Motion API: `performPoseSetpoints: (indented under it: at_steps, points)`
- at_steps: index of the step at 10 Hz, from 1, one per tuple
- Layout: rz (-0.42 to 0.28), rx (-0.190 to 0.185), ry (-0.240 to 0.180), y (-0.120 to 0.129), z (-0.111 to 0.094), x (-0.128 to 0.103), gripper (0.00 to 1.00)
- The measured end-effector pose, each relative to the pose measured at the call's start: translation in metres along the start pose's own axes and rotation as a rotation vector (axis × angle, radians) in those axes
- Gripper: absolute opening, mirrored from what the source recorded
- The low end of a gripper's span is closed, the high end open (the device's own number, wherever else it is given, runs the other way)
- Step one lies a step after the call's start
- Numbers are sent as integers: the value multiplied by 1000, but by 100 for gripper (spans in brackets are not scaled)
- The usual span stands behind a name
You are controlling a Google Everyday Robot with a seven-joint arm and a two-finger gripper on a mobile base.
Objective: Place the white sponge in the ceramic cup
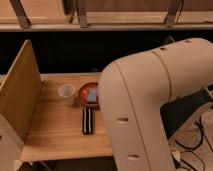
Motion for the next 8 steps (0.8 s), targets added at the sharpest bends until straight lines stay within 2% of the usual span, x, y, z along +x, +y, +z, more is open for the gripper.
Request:
performPoseSetpoints:
  at_steps: [2,4,6,8]
  points:
    - [-9,-10,-13,-4,-5,-1,80]
    - [-36,-22,-52,-15,-9,-2,80]
    - [-67,-11,-96,-32,-2,0,80]
    - [-82,14,-131,-43,13,0,80]
